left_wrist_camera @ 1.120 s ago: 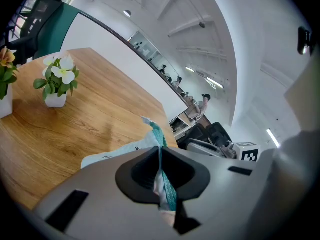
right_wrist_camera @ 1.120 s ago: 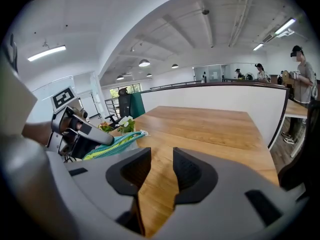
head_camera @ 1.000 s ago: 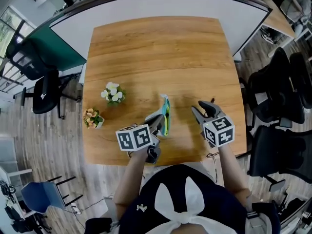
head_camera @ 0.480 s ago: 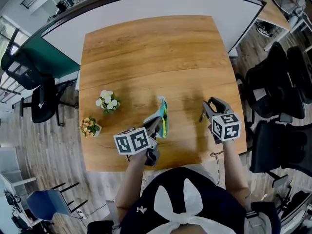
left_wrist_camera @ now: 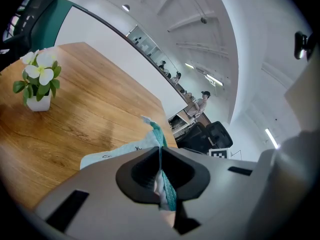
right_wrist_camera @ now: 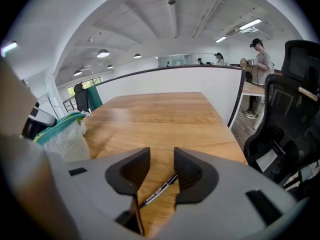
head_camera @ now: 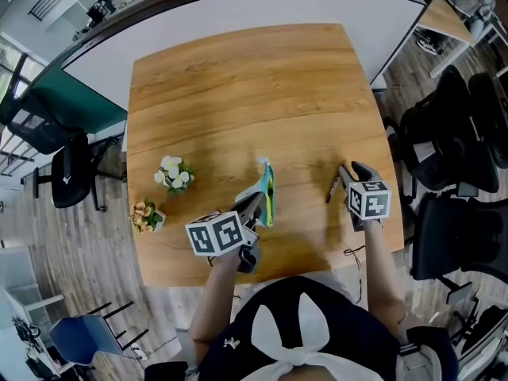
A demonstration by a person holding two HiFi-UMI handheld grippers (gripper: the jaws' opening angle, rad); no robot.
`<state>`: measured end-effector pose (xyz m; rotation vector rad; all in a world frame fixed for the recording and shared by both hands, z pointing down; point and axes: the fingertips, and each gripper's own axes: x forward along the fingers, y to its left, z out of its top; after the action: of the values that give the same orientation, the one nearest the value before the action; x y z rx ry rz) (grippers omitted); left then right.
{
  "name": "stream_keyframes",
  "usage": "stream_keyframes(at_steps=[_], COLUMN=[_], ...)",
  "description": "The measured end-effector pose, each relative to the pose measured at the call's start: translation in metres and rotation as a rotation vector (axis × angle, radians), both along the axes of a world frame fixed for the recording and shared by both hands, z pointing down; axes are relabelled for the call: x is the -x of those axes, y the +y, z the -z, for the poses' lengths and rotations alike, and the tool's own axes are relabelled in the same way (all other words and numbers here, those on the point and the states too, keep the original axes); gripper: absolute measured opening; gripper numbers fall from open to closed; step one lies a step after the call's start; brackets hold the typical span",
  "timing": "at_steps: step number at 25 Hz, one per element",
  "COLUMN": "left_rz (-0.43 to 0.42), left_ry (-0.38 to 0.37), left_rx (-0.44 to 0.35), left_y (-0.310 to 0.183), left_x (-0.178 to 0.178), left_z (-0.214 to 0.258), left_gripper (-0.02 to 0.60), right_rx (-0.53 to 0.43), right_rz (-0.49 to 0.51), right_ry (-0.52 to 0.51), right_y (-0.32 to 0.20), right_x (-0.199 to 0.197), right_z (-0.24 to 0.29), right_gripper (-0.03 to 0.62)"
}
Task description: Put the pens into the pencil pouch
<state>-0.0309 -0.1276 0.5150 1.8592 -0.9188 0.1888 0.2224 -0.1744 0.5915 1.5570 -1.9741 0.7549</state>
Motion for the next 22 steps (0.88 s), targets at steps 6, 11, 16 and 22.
stream_keyframes(at_steps=[6,11,16,22], left_rz=[-0.003,-0.002,0.001,0.003], left_ry=[0.005,0.029,0.034,0.042], left_rx=[0.007,0.02,0.025,0.029], left_y=[-0.006,-0.01,-0.013,-0.013], left_x=[-0.002,-0.003,-0.002,-0.002], left_z=[-0.002,-0.003,-0.004,-0.003], left_gripper=[0.032,0.032,0.032,0.032], right_rx=[0.083,0.132,0.187,0.24], right_rz=[-0.035,-0.073,-0.127,-0.15], right_ry=[0.009,0.022,0.013,0.012], right_y=[-0.007,-0.012,-0.015,-0.016], right_x=[-0.01,-0.018,-0.024,-0.025], right_z=[-0.033,-0.053,-0.074,-0.095], right_gripper=[0.153,0.149,0.15,0.152])
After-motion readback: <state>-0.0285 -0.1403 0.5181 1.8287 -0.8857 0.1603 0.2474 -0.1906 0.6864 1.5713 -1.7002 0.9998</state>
